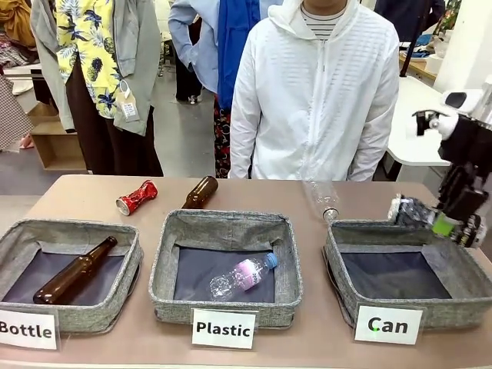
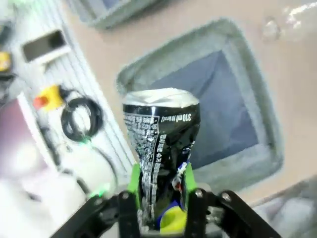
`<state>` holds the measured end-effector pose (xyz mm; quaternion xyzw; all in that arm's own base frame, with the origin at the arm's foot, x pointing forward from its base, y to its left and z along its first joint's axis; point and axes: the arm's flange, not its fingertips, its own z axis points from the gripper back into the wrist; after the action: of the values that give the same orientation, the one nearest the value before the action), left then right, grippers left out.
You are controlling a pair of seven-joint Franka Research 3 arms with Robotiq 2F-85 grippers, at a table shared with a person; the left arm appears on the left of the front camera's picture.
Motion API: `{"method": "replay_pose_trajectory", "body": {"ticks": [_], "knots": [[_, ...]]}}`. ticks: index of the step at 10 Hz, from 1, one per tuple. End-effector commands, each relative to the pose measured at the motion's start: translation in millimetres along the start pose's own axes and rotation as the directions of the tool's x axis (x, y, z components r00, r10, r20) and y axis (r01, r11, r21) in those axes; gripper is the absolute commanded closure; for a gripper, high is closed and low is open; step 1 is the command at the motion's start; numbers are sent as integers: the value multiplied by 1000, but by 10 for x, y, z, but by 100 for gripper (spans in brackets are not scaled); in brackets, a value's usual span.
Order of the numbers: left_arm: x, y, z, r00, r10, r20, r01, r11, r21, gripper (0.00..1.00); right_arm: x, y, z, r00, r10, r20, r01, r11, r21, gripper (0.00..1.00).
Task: Sort the can waste into the basket.
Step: Pick up the can waste from the table and place it in the right Fabric basket.
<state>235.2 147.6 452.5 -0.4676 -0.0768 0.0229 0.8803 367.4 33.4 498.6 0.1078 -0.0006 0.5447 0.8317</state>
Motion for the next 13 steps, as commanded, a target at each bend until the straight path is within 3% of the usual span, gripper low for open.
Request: {"method": "replay_pose_trajectory", "body": {"ticks": [1,4,5,6,7,10,11,12,13], "knots": [[-40,15,-10,1000,8,-2,-8,1000,11,0,-108,-108,109,958,282,-49,-281,959,19,100],[-40,15,-10,1000,8,-2,-8,1000,11,0,-69,-121,44,967,241,-82,-244,969,-28,100],[-40,15,-10,1000,8,-2,-8,1000,11,0,-65,-143,44,975,213,-66,-215,976,-21,39],[-40,15,-10,1000,8,-2,-8,1000,11,0,-77,-157,37,972,227,-52,-228,973,-16,6],[-40,15,-10,1000,8,-2,-8,1000,11,0,-85,-158,33,975,215,-56,-216,976,-18,0],[-40,15,-10,1000,8,-2,-8,1000,11,0,-75,-139,48,982,188,-27,-189,982,-27,0],[-40,15,-10,1000,8,-2,-8,1000,11,0,-8,-119,82,997,72,35,-71,997,-19,0],[-40,15,-10,1000,8,-2,-8,1000,11,0,95,-98,173,966,-211,150,198,976,94,0],[-40,15,-10,1000,8,-2,-8,1000,11,0,150,-74,249,811,-542,221,498,837,225,0]]}}
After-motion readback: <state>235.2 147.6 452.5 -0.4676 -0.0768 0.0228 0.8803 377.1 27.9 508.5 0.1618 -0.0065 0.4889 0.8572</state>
